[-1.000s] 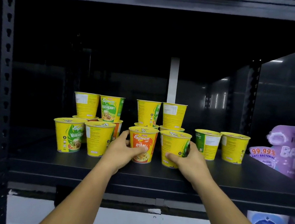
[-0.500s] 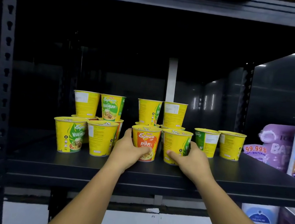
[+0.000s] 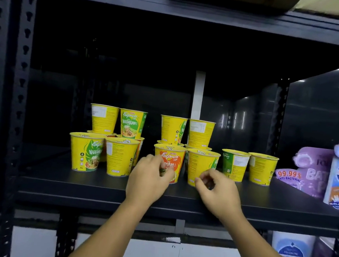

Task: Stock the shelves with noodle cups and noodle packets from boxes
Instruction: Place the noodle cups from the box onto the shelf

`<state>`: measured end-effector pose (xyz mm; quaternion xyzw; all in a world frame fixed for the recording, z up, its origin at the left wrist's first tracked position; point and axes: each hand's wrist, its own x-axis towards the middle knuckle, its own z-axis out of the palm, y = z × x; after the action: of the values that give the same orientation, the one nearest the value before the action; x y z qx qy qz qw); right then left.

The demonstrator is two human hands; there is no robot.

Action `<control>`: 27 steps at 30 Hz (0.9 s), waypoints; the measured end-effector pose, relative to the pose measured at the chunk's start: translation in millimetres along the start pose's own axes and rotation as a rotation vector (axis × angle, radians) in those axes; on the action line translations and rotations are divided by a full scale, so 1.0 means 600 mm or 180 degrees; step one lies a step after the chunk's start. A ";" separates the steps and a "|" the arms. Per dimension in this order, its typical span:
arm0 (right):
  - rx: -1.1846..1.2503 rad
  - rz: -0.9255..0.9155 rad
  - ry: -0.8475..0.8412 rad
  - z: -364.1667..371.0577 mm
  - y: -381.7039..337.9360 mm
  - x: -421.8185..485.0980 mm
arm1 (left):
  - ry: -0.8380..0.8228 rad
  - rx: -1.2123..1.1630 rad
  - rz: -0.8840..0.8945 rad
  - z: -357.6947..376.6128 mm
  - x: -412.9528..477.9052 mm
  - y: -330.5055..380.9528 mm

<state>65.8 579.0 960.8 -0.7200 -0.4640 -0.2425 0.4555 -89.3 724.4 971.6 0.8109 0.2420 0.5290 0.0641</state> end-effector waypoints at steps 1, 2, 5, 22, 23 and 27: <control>-0.0235 -0.0152 -0.0155 -0.001 0.002 -0.006 | -0.0069 0.0140 0.0184 -0.001 -0.007 -0.001; -0.0504 -0.0317 -0.0268 0.000 0.004 -0.012 | -0.0187 0.0309 0.0384 -0.002 -0.014 -0.001; -0.1062 -0.0640 -0.0305 0.002 0.007 -0.028 | -0.0451 0.0899 0.0808 -0.001 -0.039 -0.008; -0.0578 -0.0950 -0.0790 -0.047 -0.016 -0.166 | -0.0561 -0.0429 0.0941 -0.049 -0.180 -0.016; -0.0504 -0.0953 -0.0844 -0.050 -0.021 -0.186 | -0.0675 -0.0539 0.0833 -0.053 -0.205 -0.016; -0.0311 -0.0724 -0.1306 -0.045 -0.020 -0.301 | -0.1529 -0.0500 0.0480 -0.051 -0.330 -0.039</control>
<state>-24.7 475.9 839.1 -0.7184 -0.6127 -0.1630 0.2860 -188.1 649.0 812.7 0.9214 0.1170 0.3418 0.1429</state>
